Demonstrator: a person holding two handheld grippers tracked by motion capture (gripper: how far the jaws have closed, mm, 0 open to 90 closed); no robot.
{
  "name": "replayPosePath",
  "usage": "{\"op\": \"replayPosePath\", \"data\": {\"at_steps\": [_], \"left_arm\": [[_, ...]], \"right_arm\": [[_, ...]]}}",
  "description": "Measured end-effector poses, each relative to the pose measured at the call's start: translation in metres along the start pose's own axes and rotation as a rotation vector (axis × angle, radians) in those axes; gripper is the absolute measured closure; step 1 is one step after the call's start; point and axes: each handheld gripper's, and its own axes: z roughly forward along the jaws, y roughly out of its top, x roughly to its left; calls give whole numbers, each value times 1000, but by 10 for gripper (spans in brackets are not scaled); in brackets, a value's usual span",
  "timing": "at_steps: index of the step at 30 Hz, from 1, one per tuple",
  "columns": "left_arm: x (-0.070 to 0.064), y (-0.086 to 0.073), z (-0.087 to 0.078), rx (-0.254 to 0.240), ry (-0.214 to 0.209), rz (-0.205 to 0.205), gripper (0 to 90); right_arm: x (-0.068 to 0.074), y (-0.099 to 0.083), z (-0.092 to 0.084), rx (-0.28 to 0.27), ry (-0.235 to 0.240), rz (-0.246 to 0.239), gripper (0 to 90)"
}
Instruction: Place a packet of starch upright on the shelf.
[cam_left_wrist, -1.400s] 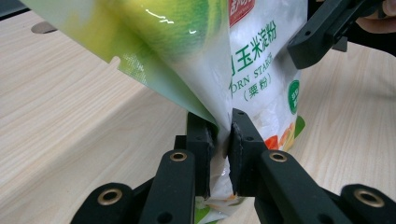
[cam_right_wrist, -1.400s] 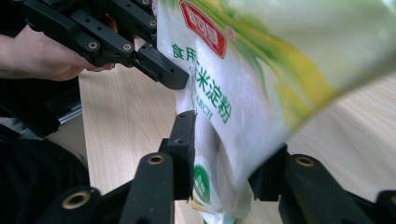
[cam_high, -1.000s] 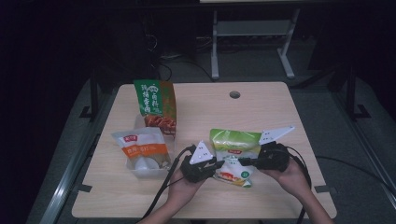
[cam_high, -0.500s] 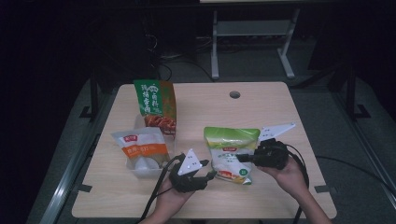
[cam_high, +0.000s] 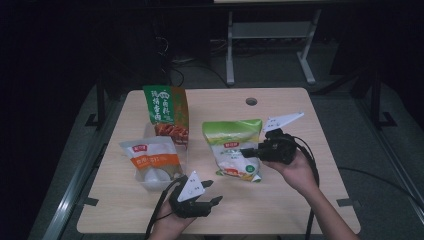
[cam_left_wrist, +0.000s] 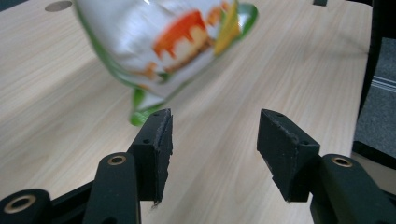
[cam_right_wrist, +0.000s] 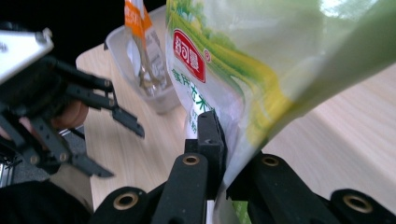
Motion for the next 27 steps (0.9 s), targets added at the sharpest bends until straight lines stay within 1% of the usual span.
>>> {"op": "replayPosePath", "data": {"at_steps": [1, 3, 5, 6, 7, 10, 11, 12, 13, 16, 17, 18, 19, 20, 21, 23, 24, 27], "left_arm": [[0, 0, 0, 0, 0, 0, 445], [1, -3, -4, 1, 3, 3, 442], [2, -6, -8, 5, 4, 10, 431], [2, -6, -8, 5, 4, 10, 429], [2, -7, -9, 2, 1, 6, 427], [2, -10, -13, 0, -1, 7, 422], [2, -10, -15, 6, -6, 12, 421], [2, -13, -16, -4, -6, 13, 421], [2, -13, -17, -3, -8, 11, 421], [1, -15, -18, -3, -12, 8, 418], [1, -15, -19, 0, -14, 12, 413], [1, -15, -19, 0, -14, 12, 410], [1, -15, -20, 2, -14, 14, 407], [1, -15, -21, 2, -15, 16, 407], [1, -16, -22, 3, -15, 16, 405], [2, -18, -24, 3, -20, 9, 400], [2, -18, -24, 5, -21, 11, 400], [3, -22, -27, 5, -20, 13, 398]], "right_arm": [[0, 0, 0, 0, 0, 0, 872], [2, 10, 3, -2, 3, -14, 872], [3, 24, 8, -9, 14, -15, 872], [3, 24, 8, -9, 14, -15, 872], [3, 34, 12, -18, 22, -20, 872], [4, 48, 19, -29, 37, -26, 872], [5, 53, 21, -33, 39, -30, 872], [6, 58, 24, -33, 43, -29, 873], [6, 63, 27, -36, 45, -45, 872], [9, 78, 37, -40, 54, -66, 873], [10, 83, 41, -41, 60, -66, 873], [10, 83, 41, -41, 60, -66, 873], [12, 92, 48, -37, 64, -69, 873], [12, 92, 48, -37, 64, -69, 873], [13, 96, 52, -40, 73, -69, 873], [13, 103, 60, -35, 74, -73, 873], [12, 109, 68, -33, 74, -70, 873], [12, 116, 79, -32, 77, -70, 874]]}}
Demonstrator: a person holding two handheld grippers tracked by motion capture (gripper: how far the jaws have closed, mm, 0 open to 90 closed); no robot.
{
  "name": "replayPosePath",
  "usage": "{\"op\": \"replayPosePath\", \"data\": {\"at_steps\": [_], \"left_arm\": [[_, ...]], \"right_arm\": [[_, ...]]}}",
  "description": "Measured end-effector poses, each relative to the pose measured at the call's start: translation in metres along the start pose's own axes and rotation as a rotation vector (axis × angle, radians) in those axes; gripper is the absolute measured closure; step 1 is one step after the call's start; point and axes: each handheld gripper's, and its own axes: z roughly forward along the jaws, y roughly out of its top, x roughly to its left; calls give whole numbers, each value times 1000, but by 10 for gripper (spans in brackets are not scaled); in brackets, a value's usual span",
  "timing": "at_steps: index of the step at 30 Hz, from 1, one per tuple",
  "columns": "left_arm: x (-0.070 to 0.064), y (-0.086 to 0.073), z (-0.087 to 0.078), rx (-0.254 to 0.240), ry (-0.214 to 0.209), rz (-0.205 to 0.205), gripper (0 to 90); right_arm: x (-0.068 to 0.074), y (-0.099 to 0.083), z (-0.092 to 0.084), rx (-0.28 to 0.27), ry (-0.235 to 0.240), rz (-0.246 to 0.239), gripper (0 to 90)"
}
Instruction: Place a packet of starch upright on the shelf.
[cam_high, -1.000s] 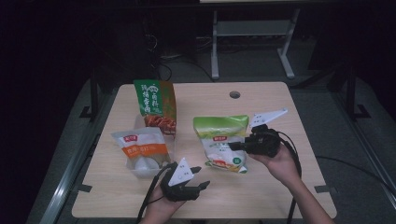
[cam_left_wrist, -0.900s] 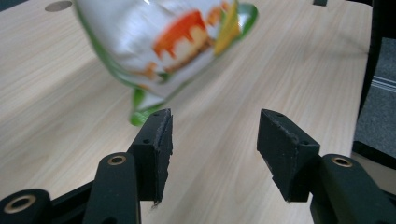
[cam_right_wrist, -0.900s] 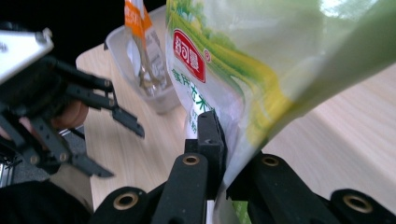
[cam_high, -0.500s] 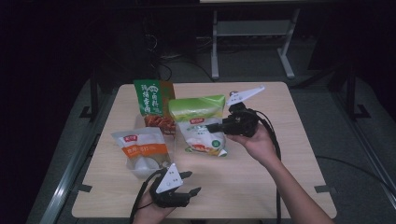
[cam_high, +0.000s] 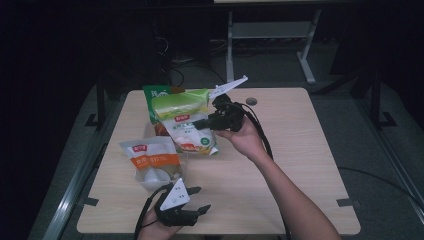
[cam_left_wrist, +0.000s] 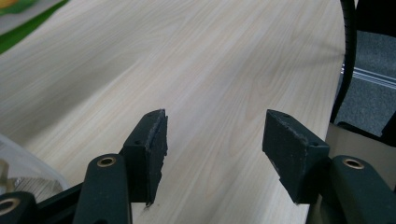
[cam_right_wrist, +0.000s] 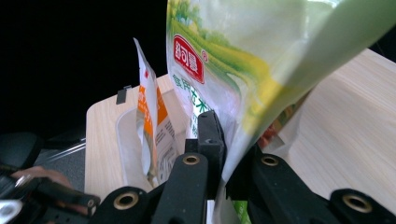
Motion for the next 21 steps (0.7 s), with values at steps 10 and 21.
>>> {"op": "replayPosePath", "data": {"at_steps": [10, 21], "left_arm": [[0, -2, -1, -4, -9, -8, 396], [-1, -3, 1, -4, -26, -20, 397]], "right_arm": [[1, 13, 42, 25, 49, -5, 874], [3, 19, 76, 22, 87, 5, 874]]}}
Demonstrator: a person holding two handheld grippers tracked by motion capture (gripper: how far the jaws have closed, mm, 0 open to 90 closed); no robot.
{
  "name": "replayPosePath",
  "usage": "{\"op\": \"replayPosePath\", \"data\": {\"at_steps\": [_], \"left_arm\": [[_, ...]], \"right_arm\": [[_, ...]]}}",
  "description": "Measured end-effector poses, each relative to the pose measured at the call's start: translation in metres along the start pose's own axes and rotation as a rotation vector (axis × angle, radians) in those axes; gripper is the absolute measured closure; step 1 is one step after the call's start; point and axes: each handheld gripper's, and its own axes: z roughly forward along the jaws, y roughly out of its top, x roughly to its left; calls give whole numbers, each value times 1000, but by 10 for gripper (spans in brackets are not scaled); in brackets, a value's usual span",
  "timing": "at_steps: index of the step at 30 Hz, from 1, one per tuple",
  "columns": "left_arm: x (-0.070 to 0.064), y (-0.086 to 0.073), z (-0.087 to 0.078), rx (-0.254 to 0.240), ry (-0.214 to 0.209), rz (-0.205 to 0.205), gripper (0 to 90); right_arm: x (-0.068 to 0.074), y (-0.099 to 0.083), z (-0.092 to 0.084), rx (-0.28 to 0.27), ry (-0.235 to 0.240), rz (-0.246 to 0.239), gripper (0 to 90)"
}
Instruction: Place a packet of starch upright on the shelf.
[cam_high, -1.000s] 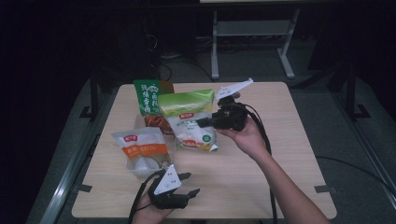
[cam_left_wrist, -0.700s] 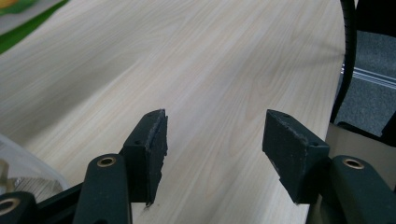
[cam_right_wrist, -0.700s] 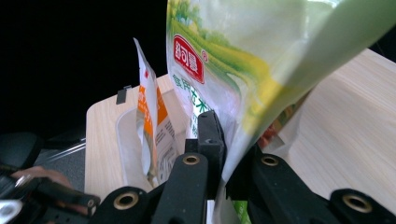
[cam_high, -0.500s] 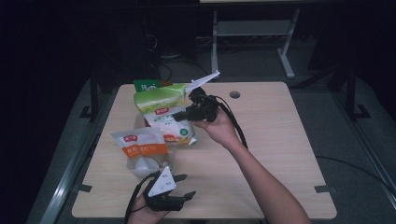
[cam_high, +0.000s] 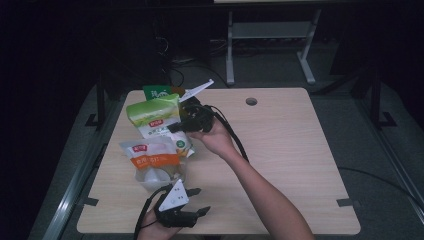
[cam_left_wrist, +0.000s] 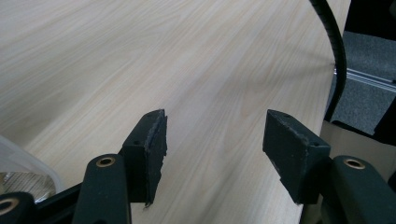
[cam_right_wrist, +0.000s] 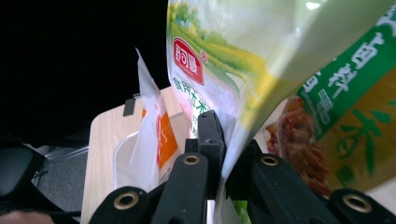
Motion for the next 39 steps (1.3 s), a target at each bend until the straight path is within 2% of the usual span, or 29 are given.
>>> {"op": "replayPosePath", "data": {"at_steps": [4, 8, 15, 21, 25, 27, 31, 39], "left_arm": [[0, 0, -1, -10, 2, -3, 398], [0, 0, -1, -13, 4, -10, 389], [0, 1, -1, -15, 4, 11, 386], [1, 0, -2, -14, 3, 5, 387], [0, 0, 0, -11, -1, 10, 388], [-1, 0, 1, -7, 0, 14, 387], [-1, 0, 1, -7, 0, 16, 387], [0, 0, 3, -2, -1, 10, 385]], "right_arm": [[-1, 1, 15, 0, 19, 9, 874], [-2, -1, 23, 1, 24, 10, 874], [-3, -5, 38, 0, 31, 7, 875], [-7, -22, 52, 6, 15, 11, 874], [-12, -30, 53, -26, 19, 32, 874], [-13, -32, 53, -34, 10, 22, 873], [-13, -36, 54, -28, 1, 6, 872], [-16, -49, 53, -10, 6, 16, 869]]}}
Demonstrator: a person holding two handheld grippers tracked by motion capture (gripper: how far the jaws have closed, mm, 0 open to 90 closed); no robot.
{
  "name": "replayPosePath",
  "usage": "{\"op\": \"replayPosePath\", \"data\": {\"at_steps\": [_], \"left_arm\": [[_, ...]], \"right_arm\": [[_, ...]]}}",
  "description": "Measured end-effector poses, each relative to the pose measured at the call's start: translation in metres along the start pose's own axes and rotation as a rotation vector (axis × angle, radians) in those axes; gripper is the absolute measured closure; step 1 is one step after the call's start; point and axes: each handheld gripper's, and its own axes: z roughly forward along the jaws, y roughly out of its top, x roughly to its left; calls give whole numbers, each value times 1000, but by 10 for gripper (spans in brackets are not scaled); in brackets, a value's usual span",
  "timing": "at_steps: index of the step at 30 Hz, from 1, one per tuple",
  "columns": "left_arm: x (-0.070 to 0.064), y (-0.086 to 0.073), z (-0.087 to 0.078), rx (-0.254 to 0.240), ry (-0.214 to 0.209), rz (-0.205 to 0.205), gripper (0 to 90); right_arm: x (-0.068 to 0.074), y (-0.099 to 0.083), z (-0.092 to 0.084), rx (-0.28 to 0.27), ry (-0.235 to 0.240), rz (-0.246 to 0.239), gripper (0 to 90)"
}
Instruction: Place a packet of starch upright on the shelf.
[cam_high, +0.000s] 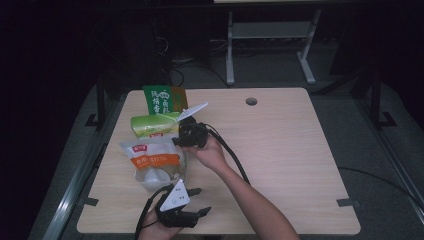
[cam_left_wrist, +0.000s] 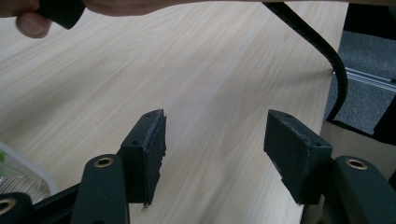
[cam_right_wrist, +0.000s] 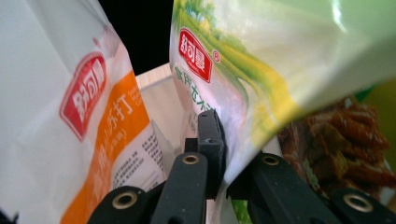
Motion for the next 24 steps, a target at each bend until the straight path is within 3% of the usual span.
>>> {"op": "replayPosePath", "data": {"at_steps": [7, 14, 24], "left_arm": [[0, 0, 1, 6, 2, 3, 381], [1, 0, 2, 7, 6, 6, 371], [4, 2, 3, 8, 15, -5, 341]], "right_arm": [[0, -1, -4, 32, -11, -13, 838], [-2, -2, -11, 39, -23, -2, 698], [-3, -6, -26, 49, -25, 1, 622]]}}
